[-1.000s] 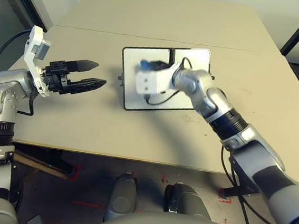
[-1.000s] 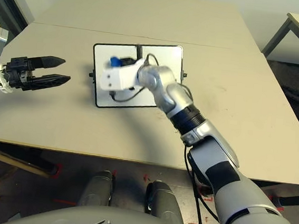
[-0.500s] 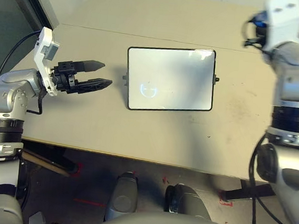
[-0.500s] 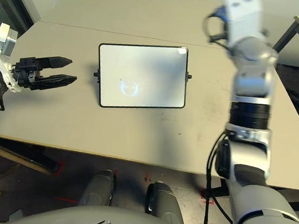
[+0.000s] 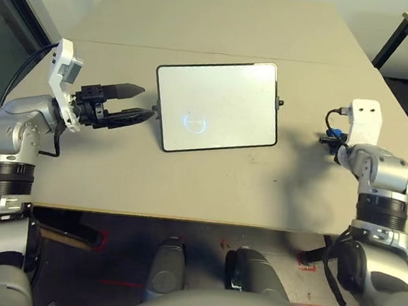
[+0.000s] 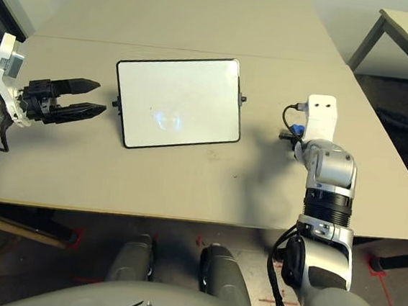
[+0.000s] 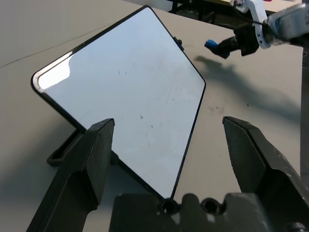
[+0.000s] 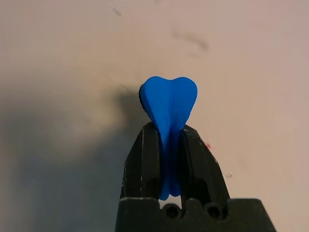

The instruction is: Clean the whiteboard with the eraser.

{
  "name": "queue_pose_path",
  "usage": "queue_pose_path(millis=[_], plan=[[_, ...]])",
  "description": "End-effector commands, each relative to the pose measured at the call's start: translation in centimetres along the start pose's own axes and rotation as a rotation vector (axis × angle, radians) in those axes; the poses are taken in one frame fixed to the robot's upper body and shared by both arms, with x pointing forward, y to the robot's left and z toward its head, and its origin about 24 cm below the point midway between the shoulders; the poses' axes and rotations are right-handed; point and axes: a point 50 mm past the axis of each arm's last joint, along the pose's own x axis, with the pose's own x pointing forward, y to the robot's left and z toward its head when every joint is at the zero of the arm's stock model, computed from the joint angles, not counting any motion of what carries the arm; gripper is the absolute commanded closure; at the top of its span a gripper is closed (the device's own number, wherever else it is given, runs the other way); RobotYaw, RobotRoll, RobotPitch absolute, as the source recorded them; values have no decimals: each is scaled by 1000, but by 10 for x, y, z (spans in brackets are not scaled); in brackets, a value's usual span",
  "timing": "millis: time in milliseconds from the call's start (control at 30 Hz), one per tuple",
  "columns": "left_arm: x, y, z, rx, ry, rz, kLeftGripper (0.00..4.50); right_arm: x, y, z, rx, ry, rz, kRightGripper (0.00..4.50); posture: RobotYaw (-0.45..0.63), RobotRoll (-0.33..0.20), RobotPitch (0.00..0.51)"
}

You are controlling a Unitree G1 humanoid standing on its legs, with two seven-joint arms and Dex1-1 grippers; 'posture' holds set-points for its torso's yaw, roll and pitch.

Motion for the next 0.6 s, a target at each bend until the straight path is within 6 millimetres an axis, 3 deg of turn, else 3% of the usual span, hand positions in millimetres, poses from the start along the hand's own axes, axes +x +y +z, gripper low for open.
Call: queue_pose_path(millis=[33, 267, 600], plan=[[0, -1, -1, 2, 5, 3, 0, -4, 4, 4, 42, 20, 8, 4173, 264, 0, 60], [-3, -2, -1, 2, 3, 13, 0, -6, 14, -3, 73, 66, 18, 4173, 269, 0, 57], [-1, -3, -2, -10, -7, 13, 0, -5, 16, -2, 129, 72, 42, 453, 269, 0, 56]])
